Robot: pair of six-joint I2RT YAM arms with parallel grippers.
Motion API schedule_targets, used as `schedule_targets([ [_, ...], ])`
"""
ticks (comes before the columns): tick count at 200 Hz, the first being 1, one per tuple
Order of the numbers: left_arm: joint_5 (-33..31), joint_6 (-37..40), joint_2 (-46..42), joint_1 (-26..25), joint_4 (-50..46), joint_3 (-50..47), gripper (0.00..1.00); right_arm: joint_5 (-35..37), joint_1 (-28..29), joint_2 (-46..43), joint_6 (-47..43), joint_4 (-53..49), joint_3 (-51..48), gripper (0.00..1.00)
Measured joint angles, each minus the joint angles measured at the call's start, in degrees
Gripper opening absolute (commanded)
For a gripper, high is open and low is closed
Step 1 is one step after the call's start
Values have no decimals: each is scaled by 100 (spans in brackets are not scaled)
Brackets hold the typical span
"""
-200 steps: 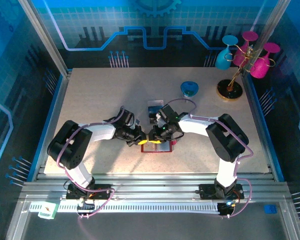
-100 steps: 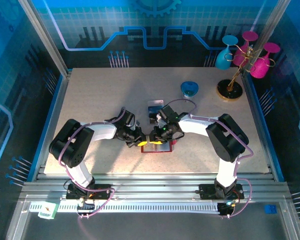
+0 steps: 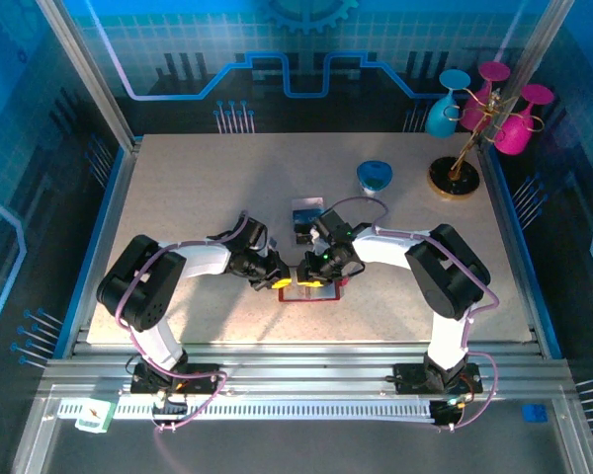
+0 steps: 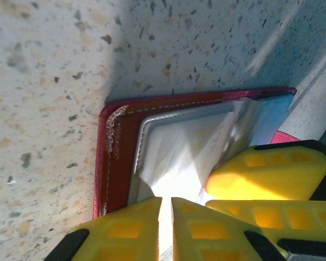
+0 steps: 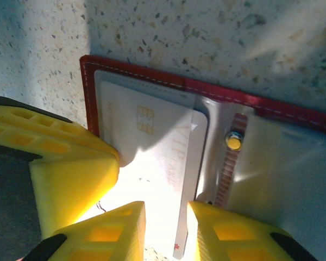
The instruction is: Take the credit cards out of the card holder
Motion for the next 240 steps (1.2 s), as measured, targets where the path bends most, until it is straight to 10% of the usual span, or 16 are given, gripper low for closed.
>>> schedule_targets([
  [240,-17,44,-7,0,-48,0,12,-212,-15,-74,140,376,-251,25],
])
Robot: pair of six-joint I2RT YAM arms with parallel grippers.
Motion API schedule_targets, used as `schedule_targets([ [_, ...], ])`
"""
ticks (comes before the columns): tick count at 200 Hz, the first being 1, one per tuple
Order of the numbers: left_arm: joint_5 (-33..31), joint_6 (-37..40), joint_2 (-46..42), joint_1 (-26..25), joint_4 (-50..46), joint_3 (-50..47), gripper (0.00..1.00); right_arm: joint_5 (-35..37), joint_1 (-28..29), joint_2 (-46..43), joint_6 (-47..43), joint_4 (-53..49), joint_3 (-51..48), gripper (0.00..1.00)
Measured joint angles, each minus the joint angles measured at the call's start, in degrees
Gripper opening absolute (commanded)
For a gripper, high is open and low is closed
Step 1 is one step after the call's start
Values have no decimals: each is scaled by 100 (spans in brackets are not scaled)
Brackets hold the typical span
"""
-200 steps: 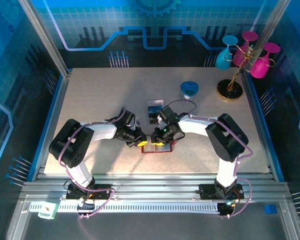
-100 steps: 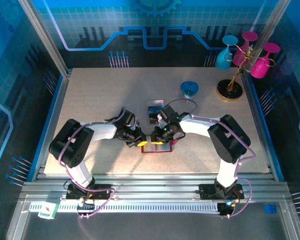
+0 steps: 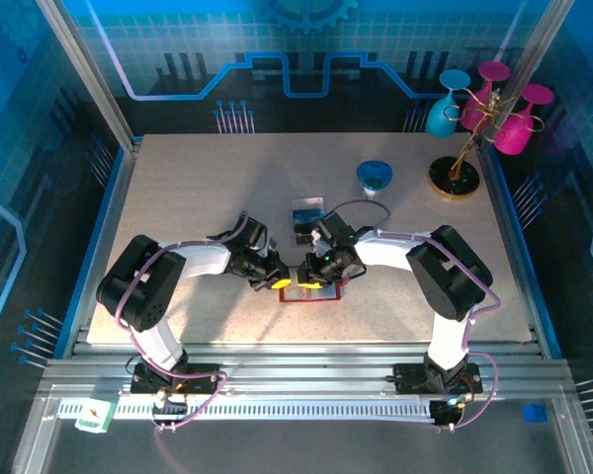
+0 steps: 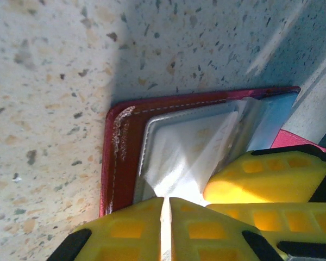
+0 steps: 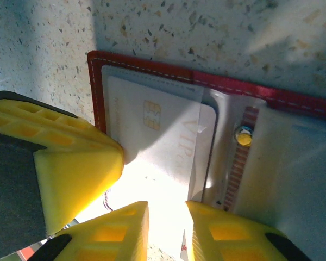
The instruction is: Take the credit cards out of the card holder
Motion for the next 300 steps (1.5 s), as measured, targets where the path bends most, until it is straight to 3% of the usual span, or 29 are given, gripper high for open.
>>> schedule_targets([
  [300,-260,308,-42,-11,-387,0,10,514,-28,-190,-275,-734,87,27],
])
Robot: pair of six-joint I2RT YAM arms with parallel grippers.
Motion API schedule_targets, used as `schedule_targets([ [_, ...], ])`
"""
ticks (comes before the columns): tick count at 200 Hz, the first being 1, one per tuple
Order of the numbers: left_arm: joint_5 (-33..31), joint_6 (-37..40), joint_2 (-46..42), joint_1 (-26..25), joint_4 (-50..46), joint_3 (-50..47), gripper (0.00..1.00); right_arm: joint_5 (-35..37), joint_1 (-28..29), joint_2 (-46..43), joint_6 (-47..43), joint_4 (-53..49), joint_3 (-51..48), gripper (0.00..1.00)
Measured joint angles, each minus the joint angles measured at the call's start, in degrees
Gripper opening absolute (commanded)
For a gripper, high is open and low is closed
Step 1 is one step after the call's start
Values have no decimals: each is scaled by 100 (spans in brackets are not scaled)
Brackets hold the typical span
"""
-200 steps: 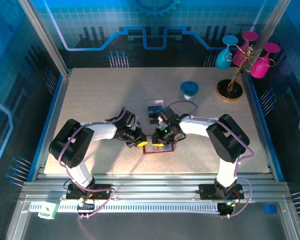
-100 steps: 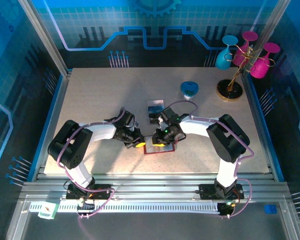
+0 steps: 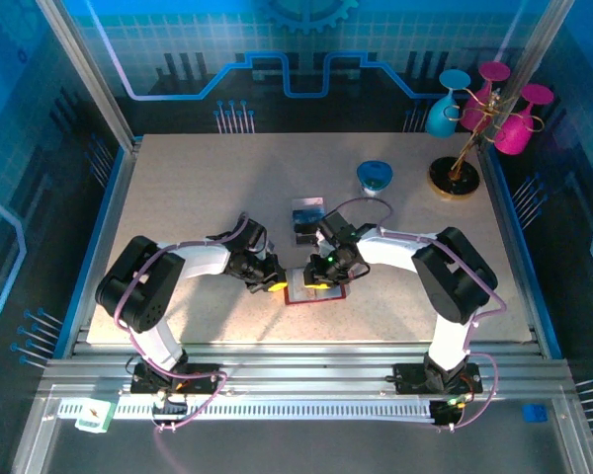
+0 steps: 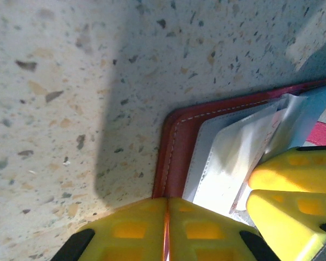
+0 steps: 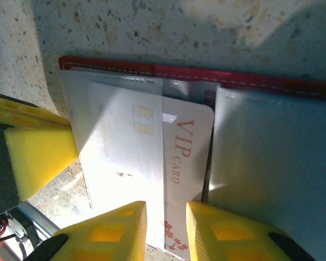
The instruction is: Take the credit cards out of the card holder
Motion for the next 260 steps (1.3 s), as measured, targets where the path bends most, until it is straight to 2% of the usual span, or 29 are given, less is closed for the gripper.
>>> schedule_targets([
  [148,-260,79,-50,90,-450,448,11,-522,-435,-380,157,623,-463,27],
  [206,-258,37,-140,-306,-496,581,8,-752,-584,-356,70,654,-468,27],
  [260,-262,37,57,-365,-511,581,7,-929,-595,-271,24,713,-468,27],
])
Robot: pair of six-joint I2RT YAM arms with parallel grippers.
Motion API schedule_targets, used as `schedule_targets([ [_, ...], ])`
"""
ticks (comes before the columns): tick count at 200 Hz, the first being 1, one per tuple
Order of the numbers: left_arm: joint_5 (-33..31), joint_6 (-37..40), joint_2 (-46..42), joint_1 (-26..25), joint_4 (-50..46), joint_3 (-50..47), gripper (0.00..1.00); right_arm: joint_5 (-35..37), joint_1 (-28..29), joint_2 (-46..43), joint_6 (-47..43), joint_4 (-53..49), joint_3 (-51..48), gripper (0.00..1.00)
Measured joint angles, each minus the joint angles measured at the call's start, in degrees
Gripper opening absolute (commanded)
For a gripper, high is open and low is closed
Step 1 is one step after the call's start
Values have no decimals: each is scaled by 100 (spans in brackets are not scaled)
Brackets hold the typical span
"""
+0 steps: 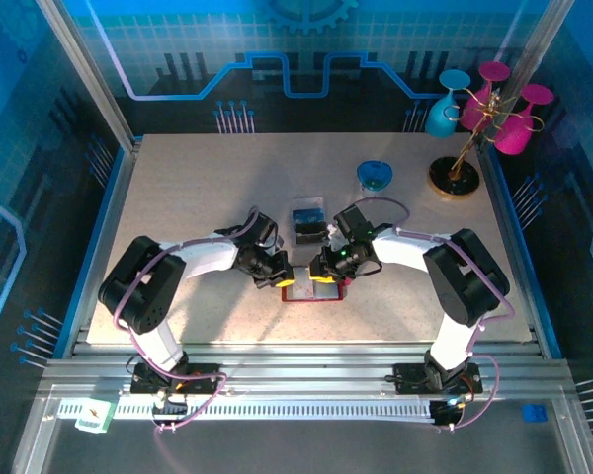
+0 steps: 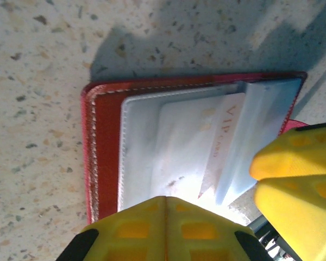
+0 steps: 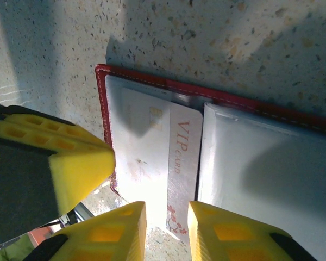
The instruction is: Take the credit cards out of the card holder
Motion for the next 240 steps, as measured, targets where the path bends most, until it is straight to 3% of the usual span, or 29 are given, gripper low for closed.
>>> schedule_targets([
  [140,-260,0,-39,0,-57,-68,9,-286,-37,389,-46,302,-37,26],
  [240,-382,2,-33,0,-127,-68,5,-361,-44,400,-63,369,-50,26],
])
